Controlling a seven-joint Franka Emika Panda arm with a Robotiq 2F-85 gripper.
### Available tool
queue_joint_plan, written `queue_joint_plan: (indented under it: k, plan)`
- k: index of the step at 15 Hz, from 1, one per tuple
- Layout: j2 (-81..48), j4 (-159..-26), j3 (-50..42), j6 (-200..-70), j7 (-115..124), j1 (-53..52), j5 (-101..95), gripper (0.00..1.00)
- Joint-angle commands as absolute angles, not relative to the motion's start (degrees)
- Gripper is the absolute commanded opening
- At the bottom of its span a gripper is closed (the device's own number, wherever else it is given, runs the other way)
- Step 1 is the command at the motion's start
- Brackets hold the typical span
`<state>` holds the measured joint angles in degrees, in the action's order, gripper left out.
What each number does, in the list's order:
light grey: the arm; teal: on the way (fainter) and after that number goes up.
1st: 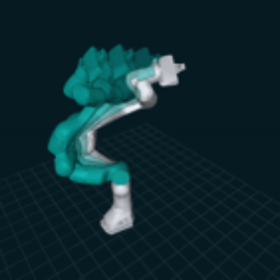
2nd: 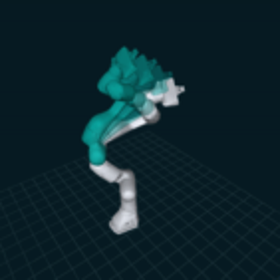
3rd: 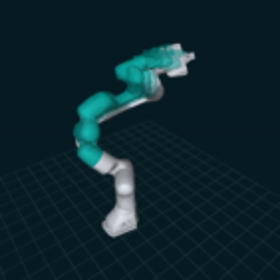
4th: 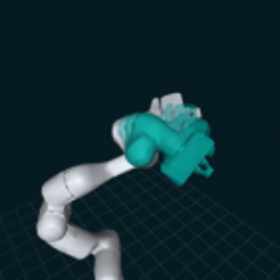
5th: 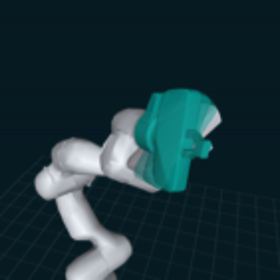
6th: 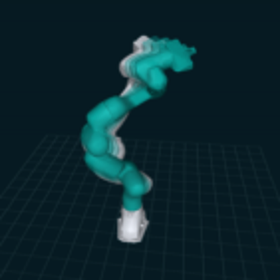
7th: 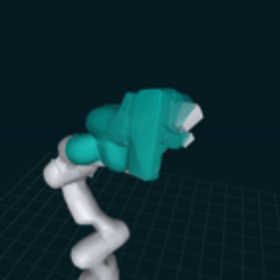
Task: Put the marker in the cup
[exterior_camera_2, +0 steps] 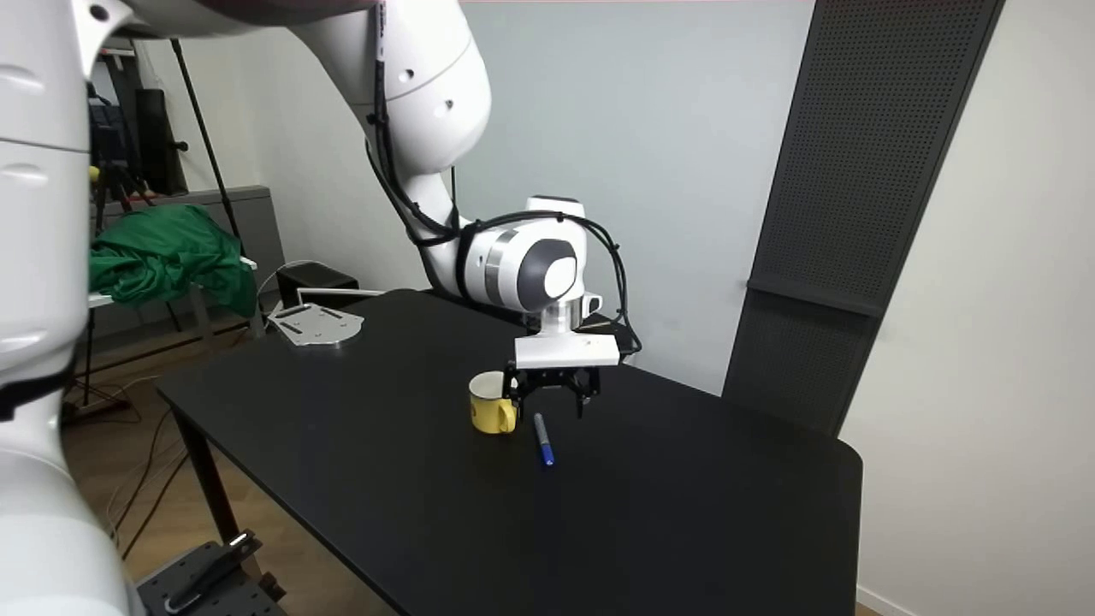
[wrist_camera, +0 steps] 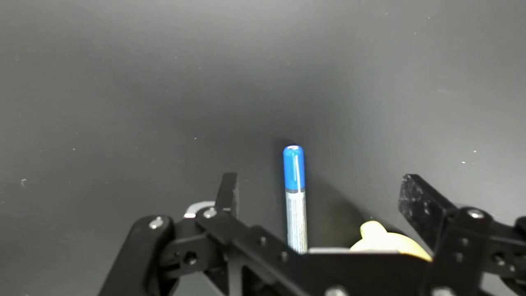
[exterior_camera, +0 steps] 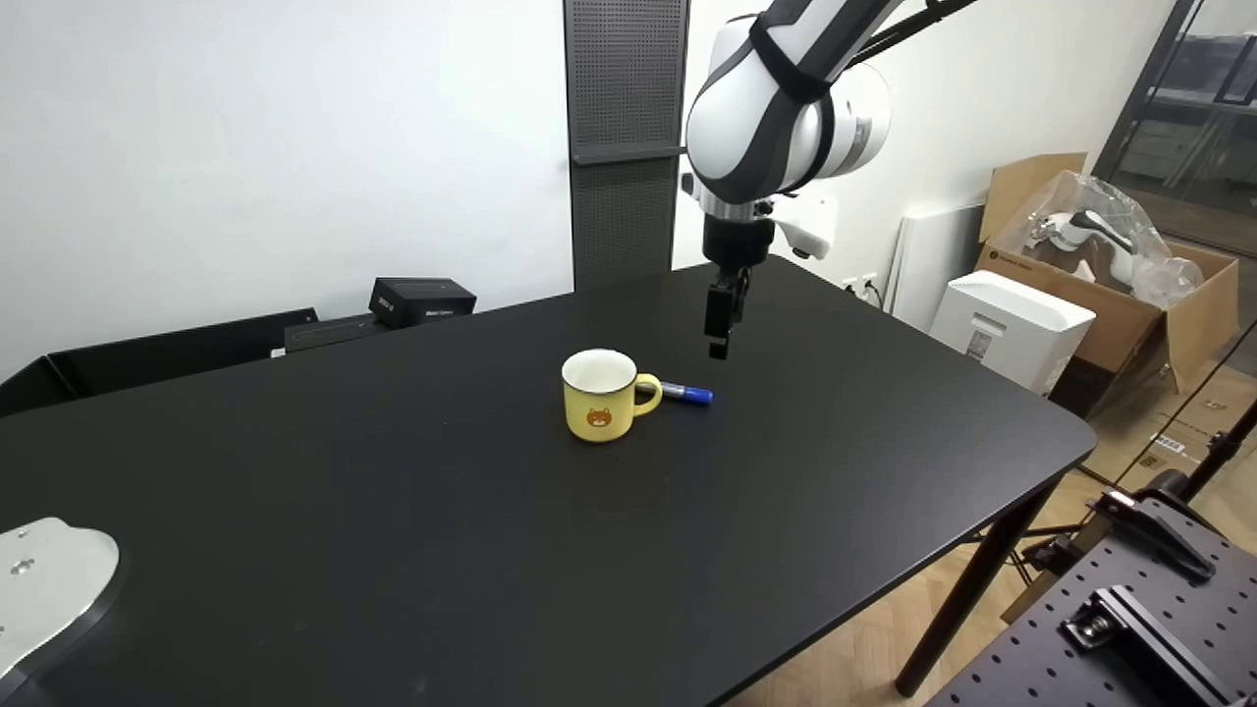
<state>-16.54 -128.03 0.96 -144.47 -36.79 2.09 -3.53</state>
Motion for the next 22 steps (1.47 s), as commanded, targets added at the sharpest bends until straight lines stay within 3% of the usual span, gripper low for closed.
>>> queue_joint_plan:
  k: [1, 8, 19, 20, 22]
  plan:
    - [-16.60, -128.23, 0.84, -148.76, -32.82, 1.89, -6.77, 1.00]
    - [-22.93, -126.04, 1.39, -159.02, -28.50, 1.53, -11.35, 1.00]
    - [-32.01, -119.81, 6.20, -158.21, -30.15, 3.77, -9.74, 1.00]
    - [-32.64, -119.34, 6.67, -158.07, -30.32, 4.20, -9.51, 0.75]
    - [-33.63, -118.63, 7.24, -157.68, -30.57, 4.75, -9.54, 0.69]
